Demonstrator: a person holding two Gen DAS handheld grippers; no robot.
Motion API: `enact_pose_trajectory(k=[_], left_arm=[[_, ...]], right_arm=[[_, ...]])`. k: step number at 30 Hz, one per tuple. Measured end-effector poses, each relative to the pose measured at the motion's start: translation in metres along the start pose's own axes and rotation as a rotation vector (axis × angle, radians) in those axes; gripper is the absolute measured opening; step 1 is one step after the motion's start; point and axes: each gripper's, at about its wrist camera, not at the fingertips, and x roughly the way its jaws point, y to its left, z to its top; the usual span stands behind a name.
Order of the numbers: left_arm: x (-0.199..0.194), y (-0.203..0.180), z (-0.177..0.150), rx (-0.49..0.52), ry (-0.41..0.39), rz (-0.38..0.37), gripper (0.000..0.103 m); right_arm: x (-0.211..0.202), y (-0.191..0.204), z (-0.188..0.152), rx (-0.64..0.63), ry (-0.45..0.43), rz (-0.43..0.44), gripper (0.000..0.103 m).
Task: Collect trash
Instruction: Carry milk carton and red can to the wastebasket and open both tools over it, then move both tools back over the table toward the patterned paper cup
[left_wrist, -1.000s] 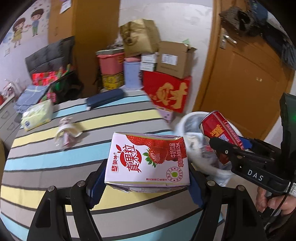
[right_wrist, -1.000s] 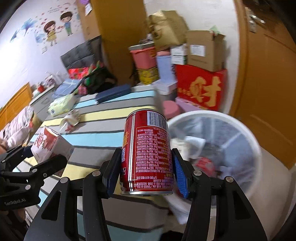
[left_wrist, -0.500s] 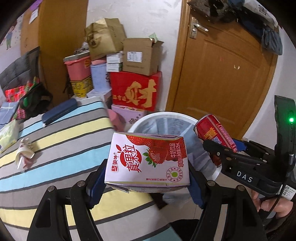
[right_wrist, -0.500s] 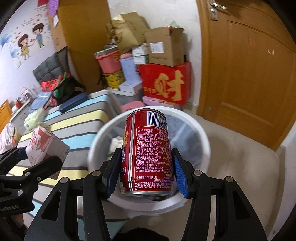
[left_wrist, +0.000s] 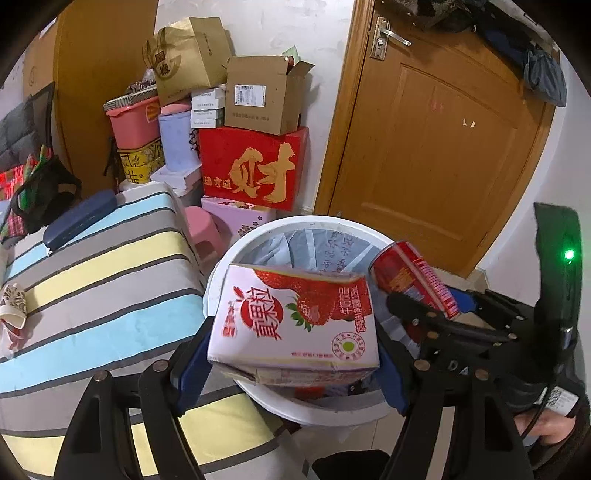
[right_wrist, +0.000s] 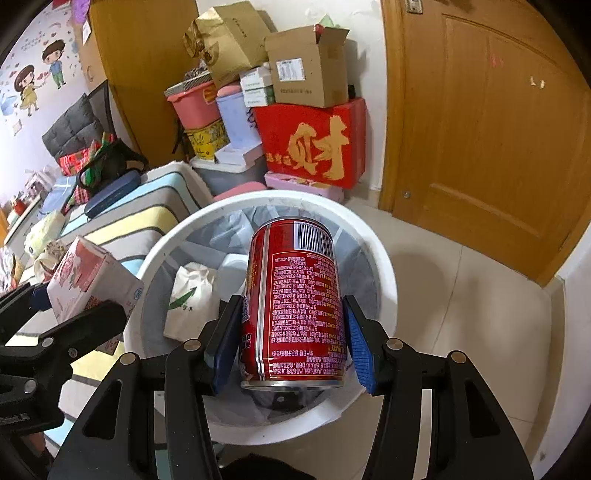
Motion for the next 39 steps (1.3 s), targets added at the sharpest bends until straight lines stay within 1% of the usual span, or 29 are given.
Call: enact_pose_trajectory(k=[2, 5, 8, 16, 22, 32, 35, 37, 39], left_arm=[[0.001, 0.000, 0.000, 0.007, -0.005, -0.009, 0.077], [0.000, 0.002, 0.000, 0.000, -0.006, -0.013, 0.077], [-0.003, 0.005, -0.001, -0.009, -0.014, -0.008, 0.077], [-0.019, 0.011, -0.008, -0.018, -0.025, 0.008, 0.077], [-0.039, 0.021, -0.016, -0.037, -0.045, 0.047, 0.077], [-0.082, 0.047, -0.031, -0.081, -0.107, 0.097, 0.077], [-0.095, 0.061, -0.038, -0.105, -0.120, 0.119, 0.077], [-0.104, 0.072, -0.043, -0.118, -0.129, 0.153, 0.077], [-0.112, 0.085, -0.049, -0.141, -0.137, 0.170, 0.077]], right_arm=[[0.002, 0.000, 0.000, -0.014, -0.002, -0.013, 0.055], [0.001, 0.000, 0.000, -0.016, -0.009, -0.027, 0.062], [0.000, -0.004, 0.000, 0.002, -0.009, -0.027, 0.063], [-0.013, -0.001, 0.000, 0.032, -0.048, -0.034, 0.063], [-0.025, 0.009, -0.001, 0.026, -0.077, -0.015, 0.063], [-0.034, 0.037, -0.005, -0.002, -0.104, 0.027, 0.063], [-0.035, 0.048, -0.005, -0.016, -0.107, 0.044, 0.063], [-0.035, 0.057, -0.005, -0.028, -0.108, 0.057, 0.063], [-0.035, 0.066, -0.005, -0.043, -0.108, 0.072, 0.063]])
